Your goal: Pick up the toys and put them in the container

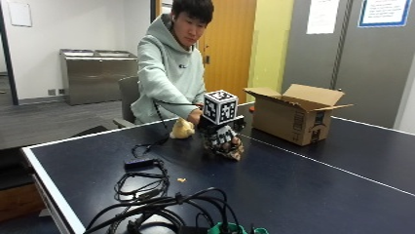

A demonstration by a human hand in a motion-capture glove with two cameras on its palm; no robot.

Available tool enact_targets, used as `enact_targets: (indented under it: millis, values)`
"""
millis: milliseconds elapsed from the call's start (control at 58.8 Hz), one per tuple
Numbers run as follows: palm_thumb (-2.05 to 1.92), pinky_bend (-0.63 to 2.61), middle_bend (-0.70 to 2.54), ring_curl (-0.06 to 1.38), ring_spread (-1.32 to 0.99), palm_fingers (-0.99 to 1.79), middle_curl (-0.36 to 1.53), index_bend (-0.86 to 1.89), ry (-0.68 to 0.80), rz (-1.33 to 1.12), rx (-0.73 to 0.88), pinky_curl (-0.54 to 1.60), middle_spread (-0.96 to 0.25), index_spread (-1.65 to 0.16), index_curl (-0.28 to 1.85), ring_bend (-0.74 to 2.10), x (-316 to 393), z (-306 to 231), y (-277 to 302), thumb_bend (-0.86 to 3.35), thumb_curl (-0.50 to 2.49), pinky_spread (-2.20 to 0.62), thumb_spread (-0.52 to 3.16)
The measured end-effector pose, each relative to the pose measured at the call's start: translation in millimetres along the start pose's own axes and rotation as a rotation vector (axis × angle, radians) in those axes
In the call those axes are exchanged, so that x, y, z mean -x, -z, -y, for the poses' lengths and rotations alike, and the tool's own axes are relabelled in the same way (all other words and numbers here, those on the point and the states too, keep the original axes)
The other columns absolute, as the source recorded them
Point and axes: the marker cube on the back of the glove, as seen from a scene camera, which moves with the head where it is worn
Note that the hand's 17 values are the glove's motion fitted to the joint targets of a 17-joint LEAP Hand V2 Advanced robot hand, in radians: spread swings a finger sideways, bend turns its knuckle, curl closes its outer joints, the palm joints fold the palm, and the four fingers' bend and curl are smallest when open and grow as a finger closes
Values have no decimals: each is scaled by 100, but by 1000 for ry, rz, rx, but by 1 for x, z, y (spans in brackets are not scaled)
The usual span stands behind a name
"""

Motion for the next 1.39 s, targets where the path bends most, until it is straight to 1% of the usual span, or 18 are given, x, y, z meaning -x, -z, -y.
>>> enact_targets:
  millis: [170, 289, 561, 646, 816, 936, 1004, 1021, 1072, 1123, 1157, 1208, 1242, 1276, 1293, 1310, 1344, 1395]
  values:
    - [57, 100, 93, 58, -31, 123, 50, 25, 30, -7, 136, 41, -17, -24, 2, 139, -11, -40, 13, 16, 51, -37, 103]
    - [61, 103, 99, 60, -31, 121, 54, 34, 58, 22, 128, 43, -18, -23, 4, 141, -6, -68, 46, 13, 58, -38, 89]
    - [64, 107, 104, 61, -31, 116, 60, 45, 186, 102, -95, 47, -19, -22, 8, 146, 71, -142, 173, 7, 69, -38, 71]
    - [65, 108, 105, 62, -31, 115, 61, 47, 240, 103, -191, 48, -19, -21, 8, 147, 98, -146, 205, 5, 72, -38, 68]
    - [67, 110, 106, 62, -31, 113, 63, 49, 411, 37, -276, 49, -19, -21, 9, 148, 193, -172, 249, 2, 77, -38, 65]
    - [68, 110, 106, 62, -31, 113, 65, 50, 487, 92, -283, 49, -19, -21, 10, 148, 256, -165, 266, 0, 80, -39, 63]
    - [68, 110, 106, 62, -31, 112, 65, 50, 544, 52, -312, 50, -19, -20, 10, 149, 269, -138, 267, -1, 81, -39, 63]
    - [68, 110, 106, 62, -31, 112, 66, 50, 523, 5, -333, 50, -19, -20, 11, 149, 260, -119, 266, -1, 82, -39, 63]
    - [68, 110, 106, 62, -31, 113, 66, 51, 356, -114, -378, 50, -19, -20, 11, 149, 242, -64, 263, -1, 83, -38, 62]
    - [68, 111, 106, 62, -31, 112, 66, 50, 296, -134, -364, 50, -19, -20, 11, 149, 258, -48, 257, -1, 84, -38, 62]
    - [68, 111, 105, 62, -31, 112, 66, 51, 339, -88, -326, 50, -19, -20, 11, 148, 282, -57, 253, -1, 84, -38, 62]
    - [66, 109, 104, 62, -31, 108, 66, 46, 548, -3, -234, 49, -19, -20, 11, 149, 331, -93, 243, -2, 84, -38, 66]
    - [64, 107, 101, 61, -30, 104, 65, 41, 635, -37, -174, 49, -18, -20, 10, 149, 349, -106, 233, -3, 82, -39, 71]
    - [57, 105, 92, 59, -30, 87, 63, 31, 674, -85, -109, 48, -18, -22, 9, 145, 355, -111, 225, -4, 77, -39, 85]
    - [45, 107, 71, 57, -30, 37, 57, 27, 671, -83, -77, 49, -17, -24, 10, 136, 359, -114, 222, -11, 73, -34, 90]
    - [41, 112, 63, 60, -29, 19, 58, 30, 638, -57, -51, 55, -16, -25, 15, 133, 367, -119, 221, -10, 70, -31, 94]
    - [21, 120, 40, 54, -19, -50, 51, 36, 537, 16, -34, 58, -9, -25, 20, 91, 381, -127, 222, -17, 64, -21, 96]
    - [10, 117, 28, 42, -13, -44, 44, 31, 447, 59, -61, 49, -6, -25, 17, 64, 378, -126, 229, -12, 58, -13, 100]
